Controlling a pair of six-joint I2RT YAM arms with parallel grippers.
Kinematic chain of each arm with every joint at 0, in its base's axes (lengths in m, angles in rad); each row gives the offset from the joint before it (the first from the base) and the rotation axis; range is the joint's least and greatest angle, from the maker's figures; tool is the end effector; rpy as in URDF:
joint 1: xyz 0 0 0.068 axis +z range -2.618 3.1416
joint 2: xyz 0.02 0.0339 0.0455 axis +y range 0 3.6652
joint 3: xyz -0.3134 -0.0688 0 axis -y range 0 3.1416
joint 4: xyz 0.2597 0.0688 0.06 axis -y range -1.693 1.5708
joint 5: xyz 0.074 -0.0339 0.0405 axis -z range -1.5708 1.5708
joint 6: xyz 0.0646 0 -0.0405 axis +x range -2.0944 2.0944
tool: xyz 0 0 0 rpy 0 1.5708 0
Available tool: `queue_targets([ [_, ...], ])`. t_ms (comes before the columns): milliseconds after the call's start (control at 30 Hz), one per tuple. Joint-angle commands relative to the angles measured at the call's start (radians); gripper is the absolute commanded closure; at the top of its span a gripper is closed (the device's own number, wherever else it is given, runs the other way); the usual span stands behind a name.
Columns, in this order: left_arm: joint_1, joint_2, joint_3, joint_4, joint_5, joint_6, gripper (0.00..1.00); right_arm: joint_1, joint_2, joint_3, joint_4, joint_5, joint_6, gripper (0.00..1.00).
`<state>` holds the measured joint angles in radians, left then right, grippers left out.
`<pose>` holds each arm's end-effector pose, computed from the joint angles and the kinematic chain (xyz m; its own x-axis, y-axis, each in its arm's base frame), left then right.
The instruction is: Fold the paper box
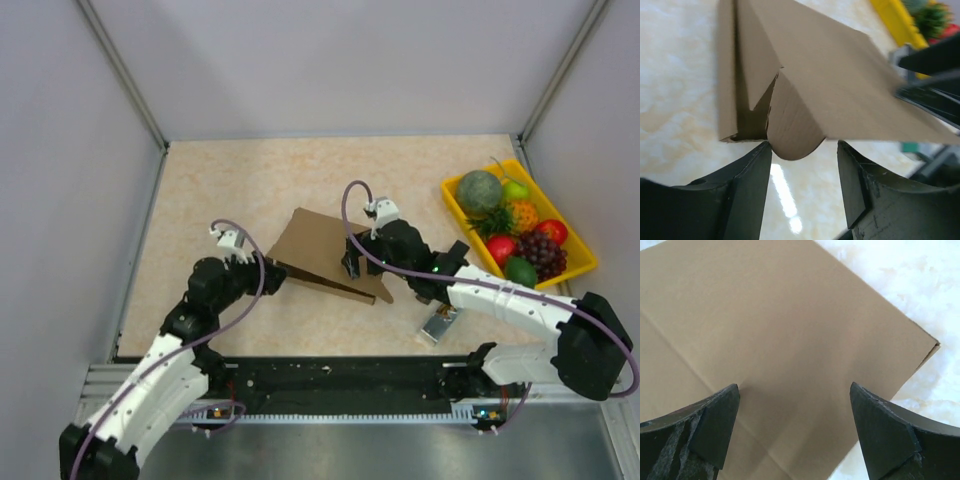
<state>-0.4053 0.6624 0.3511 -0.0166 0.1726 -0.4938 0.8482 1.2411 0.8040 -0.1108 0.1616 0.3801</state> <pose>0.1507 -0.0767 0.2395 -0.5155 -0.2869 -0.8074 0.3333 0.8009 -0.4974 0.2041 0.2158 0.2827 -0.5609 -0.0824 -0.8238 -0.4753 0.8468 0.2389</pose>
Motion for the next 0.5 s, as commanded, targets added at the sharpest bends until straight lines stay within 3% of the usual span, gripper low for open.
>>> queue_targets([
  [0,-0.004,-0.211,0.109,-0.280,0.306,-0.123,0.40,0.008,-0.017,-0.031,0.105,0.036,-0.082,0.09],
  [167,-0.003,-0.279,0.239,-0.454,0.455,-0.057,0.37,0.008,0.012,-0.045,0.117,0.027,-0.135,0.09],
  [233,-0.003,-0.247,0.325,-0.675,0.394,-0.020,0.36,0.008,0.023,-0.045,0.112,0.026,-0.144,0.09],
  [300,-0.003,-0.233,0.341,-0.747,0.370,0.004,0.36,0.008,0.029,-0.048,0.112,0.021,-0.145,0.09],
  [400,-0.003,-0.306,0.307,-0.685,0.263,-0.051,0.37,0.008,0.037,-0.043,0.083,0.029,-0.135,0.09],
  [467,-0.003,-0.304,0.275,-0.524,0.174,-0.066,0.37,0.008,0.040,-0.039,0.059,0.020,-0.135,0.09],
])
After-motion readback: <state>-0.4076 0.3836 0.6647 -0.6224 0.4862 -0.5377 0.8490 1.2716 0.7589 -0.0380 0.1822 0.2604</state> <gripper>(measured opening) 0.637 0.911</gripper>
